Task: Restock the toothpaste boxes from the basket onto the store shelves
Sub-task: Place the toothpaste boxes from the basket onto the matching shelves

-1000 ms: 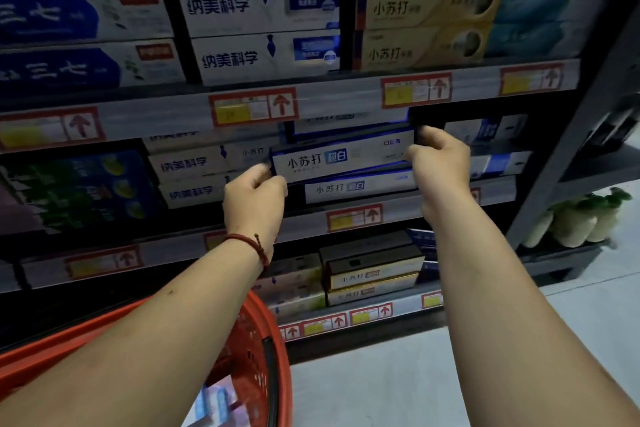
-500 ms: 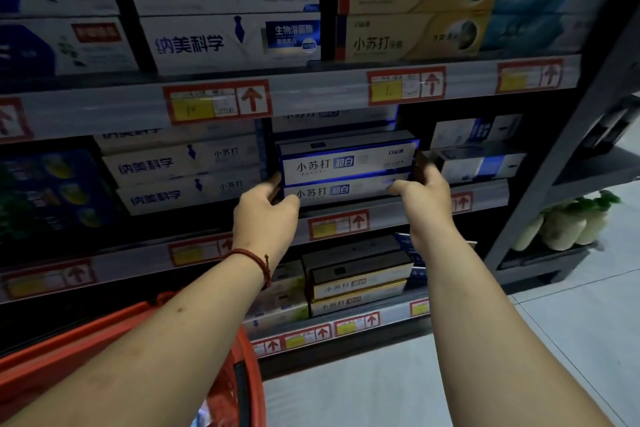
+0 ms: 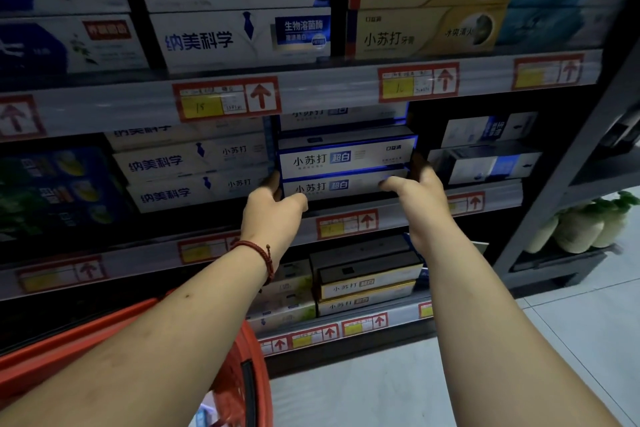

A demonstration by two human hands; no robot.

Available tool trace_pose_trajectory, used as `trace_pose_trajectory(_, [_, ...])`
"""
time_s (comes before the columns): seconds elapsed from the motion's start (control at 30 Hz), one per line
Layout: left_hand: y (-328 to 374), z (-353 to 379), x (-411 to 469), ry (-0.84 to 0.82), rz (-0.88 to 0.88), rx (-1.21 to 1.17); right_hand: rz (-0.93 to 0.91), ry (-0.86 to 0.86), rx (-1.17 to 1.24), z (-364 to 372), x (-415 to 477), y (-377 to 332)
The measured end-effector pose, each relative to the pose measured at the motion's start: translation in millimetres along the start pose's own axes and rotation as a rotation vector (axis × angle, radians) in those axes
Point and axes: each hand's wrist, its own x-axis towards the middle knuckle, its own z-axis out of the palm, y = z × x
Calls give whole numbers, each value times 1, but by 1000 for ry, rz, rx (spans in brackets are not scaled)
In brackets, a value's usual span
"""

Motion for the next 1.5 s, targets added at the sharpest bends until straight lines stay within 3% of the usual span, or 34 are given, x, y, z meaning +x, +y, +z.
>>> trace_pose_trajectory(0.2, [4, -5, 4, -147, 8, 100, 16, 11, 15, 2, 2, 1])
trace_pose_trajectory(0.37, [4, -8, 6, -167, 26, 163, 11, 41, -22, 2, -1, 1])
trace_pose_trajectory(0.5, [1, -18, 0, -84, 73, 264, -50, 110, -201, 4, -12, -2])
trace_pose_trajectory(0.67, [-3, -47, -16, -32, 176, 421, -204, 70, -475, 8, -36, -16])
trace_pose_trajectory(0.9, [-17, -120, -40, -59, 247, 531, -377, -178, -703, 46, -90, -43])
trace_pose_trajectory(1.03, [-35, -169, -56, -57, 238, 628, -385, -361, -714, 87, -130, -41])
trace_pose_trajectory(1.5, [-127, -305, -101, -3, 105, 728, -525, -906, -963, 222, -241, 33])
